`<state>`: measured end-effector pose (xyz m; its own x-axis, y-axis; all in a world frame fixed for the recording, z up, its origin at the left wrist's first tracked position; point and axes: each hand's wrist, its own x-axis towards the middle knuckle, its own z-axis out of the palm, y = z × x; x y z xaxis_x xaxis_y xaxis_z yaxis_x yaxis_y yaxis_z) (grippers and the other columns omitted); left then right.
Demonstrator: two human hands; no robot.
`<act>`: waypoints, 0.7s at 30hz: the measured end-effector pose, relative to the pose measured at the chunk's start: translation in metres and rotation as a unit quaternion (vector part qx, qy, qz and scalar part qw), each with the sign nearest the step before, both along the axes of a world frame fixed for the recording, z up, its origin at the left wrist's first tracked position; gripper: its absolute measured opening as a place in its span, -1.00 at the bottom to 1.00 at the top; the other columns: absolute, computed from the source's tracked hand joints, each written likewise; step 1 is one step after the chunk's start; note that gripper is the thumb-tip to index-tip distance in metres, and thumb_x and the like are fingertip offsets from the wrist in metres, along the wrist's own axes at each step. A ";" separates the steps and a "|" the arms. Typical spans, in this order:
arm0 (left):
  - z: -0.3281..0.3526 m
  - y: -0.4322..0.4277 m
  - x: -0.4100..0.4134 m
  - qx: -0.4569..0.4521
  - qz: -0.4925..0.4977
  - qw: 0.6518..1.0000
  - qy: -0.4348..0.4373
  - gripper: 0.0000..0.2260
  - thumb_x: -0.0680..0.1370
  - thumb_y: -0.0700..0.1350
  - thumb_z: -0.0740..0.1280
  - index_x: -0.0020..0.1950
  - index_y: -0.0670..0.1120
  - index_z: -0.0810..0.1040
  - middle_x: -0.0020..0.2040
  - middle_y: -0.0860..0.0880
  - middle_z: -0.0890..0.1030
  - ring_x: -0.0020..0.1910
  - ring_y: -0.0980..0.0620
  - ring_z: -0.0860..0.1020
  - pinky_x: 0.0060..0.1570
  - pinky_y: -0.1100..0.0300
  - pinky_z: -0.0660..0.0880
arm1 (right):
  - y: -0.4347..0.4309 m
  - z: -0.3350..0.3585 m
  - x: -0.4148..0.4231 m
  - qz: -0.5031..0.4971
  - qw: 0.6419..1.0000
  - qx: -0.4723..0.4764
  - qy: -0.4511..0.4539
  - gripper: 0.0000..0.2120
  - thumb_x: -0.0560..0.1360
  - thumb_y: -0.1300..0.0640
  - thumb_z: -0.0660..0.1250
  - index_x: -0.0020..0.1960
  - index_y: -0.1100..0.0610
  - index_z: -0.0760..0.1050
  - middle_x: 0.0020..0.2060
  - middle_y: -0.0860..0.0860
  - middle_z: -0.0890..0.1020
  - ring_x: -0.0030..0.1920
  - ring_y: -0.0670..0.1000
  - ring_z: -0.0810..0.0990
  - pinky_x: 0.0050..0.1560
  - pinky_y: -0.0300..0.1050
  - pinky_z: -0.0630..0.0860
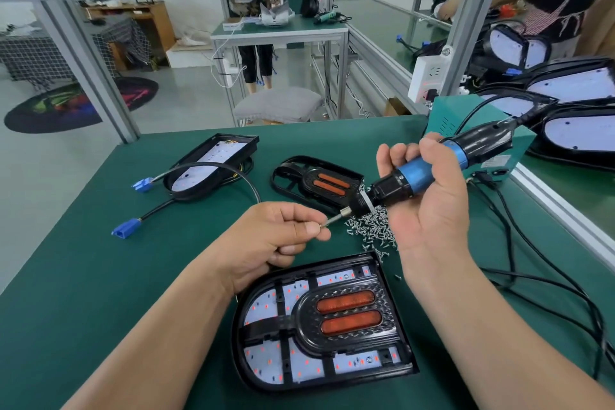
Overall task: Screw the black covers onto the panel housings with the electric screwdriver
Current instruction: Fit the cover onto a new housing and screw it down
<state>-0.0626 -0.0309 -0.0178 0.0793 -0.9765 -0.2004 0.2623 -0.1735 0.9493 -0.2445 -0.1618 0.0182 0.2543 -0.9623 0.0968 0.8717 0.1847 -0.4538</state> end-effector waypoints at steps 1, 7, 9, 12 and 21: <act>0.000 0.000 -0.001 0.001 0.001 1.000 0.000 -0.89 0.49 -0.25 0.48 0.01 -0.16 0.73 -0.03 -0.21 0.72 -0.49 0.18 0.22 -0.56 0.39 0.22 | 0.000 -0.001 0.000 -0.003 1.000 0.003 0.001 -0.86 0.59 0.33 0.35 0.08 0.14 0.47 -0.28 0.06 0.50 -0.24 0.07 0.60 0.14 0.11 0.65; 0.001 -0.001 -0.001 0.008 0.004 1.000 0.004 -0.87 0.48 -0.26 0.48 0.01 -0.17 0.72 -0.02 -0.23 0.72 -0.50 0.18 0.24 -0.56 0.38 0.23 | 0.000 -0.002 0.001 -0.011 1.000 0.008 -0.002 -0.83 0.58 0.33 0.35 0.12 0.15 0.47 -0.30 0.06 0.51 -0.27 0.05 0.58 0.12 0.09 0.66; 0.000 -0.001 -0.001 0.007 0.001 1.000 0.002 -0.88 0.48 -0.26 0.49 0.00 -0.15 0.74 -0.01 -0.23 0.73 -0.49 0.18 0.24 -0.56 0.38 0.24 | -0.001 -0.003 0.000 -0.015 1.000 0.011 -0.005 -0.84 0.57 0.33 0.35 0.10 0.14 0.49 -0.30 0.06 0.51 -0.28 0.05 0.58 0.11 0.09 0.66; 0.000 -0.002 -0.002 0.005 -0.008 1.000 -0.003 -0.88 0.48 -0.25 0.49 -0.03 -0.10 0.76 0.00 -0.22 0.74 -0.48 0.17 0.23 -0.55 0.38 0.23 | -0.002 -0.003 -0.001 -0.019 1.000 0.014 -0.005 -0.86 0.58 0.33 0.35 0.08 0.14 0.49 -0.30 0.06 0.51 -0.28 0.05 0.57 0.10 0.09 0.66; 0.000 -0.002 -0.002 0.010 0.012 1.000 -0.004 -0.88 0.46 -0.26 0.50 -0.05 -0.10 0.77 0.00 -0.24 0.74 -0.50 0.18 0.24 -0.56 0.38 0.24 | -0.002 -0.004 -0.001 -0.009 1.000 -0.006 0.003 -0.82 0.57 0.32 0.36 0.13 0.14 0.47 -0.28 0.06 0.51 -0.25 0.06 0.57 0.12 0.10 0.65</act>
<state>-0.0651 -0.0327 -0.0176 0.1046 -0.9703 -0.2183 0.2597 -0.1852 0.9478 -0.2456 -0.1636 0.0140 0.2376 -0.9654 0.1072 0.8723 0.1635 -0.4607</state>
